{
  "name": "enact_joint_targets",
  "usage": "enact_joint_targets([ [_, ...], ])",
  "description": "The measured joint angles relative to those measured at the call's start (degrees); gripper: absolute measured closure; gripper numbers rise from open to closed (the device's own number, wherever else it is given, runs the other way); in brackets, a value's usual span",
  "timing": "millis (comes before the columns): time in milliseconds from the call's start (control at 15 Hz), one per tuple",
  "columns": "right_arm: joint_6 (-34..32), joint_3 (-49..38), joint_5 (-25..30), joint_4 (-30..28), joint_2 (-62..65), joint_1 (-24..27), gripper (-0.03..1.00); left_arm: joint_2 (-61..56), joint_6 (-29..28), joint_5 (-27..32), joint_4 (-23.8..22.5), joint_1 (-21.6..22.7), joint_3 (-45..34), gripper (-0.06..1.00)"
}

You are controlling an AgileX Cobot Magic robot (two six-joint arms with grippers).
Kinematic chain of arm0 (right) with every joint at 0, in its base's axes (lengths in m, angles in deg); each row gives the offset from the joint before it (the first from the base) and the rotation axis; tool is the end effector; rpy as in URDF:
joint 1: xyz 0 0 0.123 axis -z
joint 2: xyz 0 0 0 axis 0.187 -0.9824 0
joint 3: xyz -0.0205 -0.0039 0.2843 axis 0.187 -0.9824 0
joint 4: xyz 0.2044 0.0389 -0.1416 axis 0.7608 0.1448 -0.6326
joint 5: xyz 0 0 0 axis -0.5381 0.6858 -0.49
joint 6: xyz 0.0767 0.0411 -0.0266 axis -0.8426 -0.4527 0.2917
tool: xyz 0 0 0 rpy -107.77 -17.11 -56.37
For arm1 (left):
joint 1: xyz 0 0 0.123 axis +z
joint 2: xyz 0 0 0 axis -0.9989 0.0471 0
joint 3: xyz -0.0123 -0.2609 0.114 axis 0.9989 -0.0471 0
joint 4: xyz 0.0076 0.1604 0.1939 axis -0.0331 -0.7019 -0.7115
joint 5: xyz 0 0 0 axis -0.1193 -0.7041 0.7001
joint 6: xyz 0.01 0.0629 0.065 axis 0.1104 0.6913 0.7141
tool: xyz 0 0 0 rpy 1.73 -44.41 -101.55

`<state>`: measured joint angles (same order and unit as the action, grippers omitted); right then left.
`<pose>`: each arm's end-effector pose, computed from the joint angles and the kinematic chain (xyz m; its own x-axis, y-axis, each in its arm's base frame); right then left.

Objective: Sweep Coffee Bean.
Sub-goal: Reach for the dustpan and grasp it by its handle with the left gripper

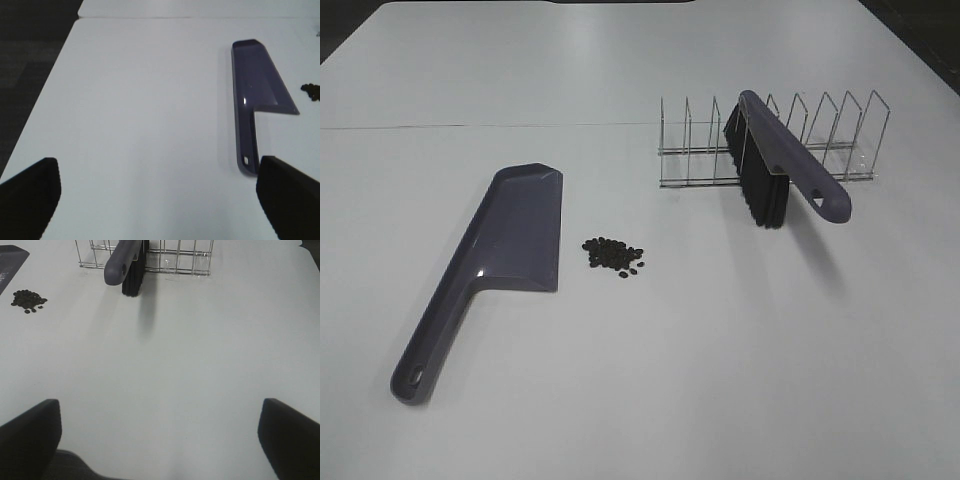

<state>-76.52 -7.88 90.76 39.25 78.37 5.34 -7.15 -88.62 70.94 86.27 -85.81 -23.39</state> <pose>-0.0030 -0.0003 0.2597 -0.5344 -0.0611 -0.8430 -0.1002 0.9949 -0.0086 0.0074 -0.0016 0.2896 -0.6062 -0.0242 -0.7949 -0.0159 0.9997 -0.0183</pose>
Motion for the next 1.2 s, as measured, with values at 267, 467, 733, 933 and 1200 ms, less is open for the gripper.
enact_joint_targets([
  [267,0.0,0.0,0.0,0.0,0.0,0.0,0.01,22.4,-2.6,3.6,0.6,0.0,7.0,-0.03],
  [467,0.0,0.0,0.0,0.0,0.0,0.0,0.01,33.2,-0.9,3.5,2.3,0.0,8.7,-0.03],
  [733,0.0,0.0,0.0,0.0,0.0,0.0,0.01,46.4,-5.0,-0.9,0.9,-7.4,8.8,-0.03],
  [933,0.0,0.0,0.0,0.0,0.0,0.0,0.01,64.5,-13.3,-12.2,-1.8,-15.4,12.2,-0.03],
  [1200,0.0,0.0,0.0,0.0,0.0,0.0,0.01,84.3,-13.0,-15.6,-1.9,-18.8,24.5,-0.03],
])
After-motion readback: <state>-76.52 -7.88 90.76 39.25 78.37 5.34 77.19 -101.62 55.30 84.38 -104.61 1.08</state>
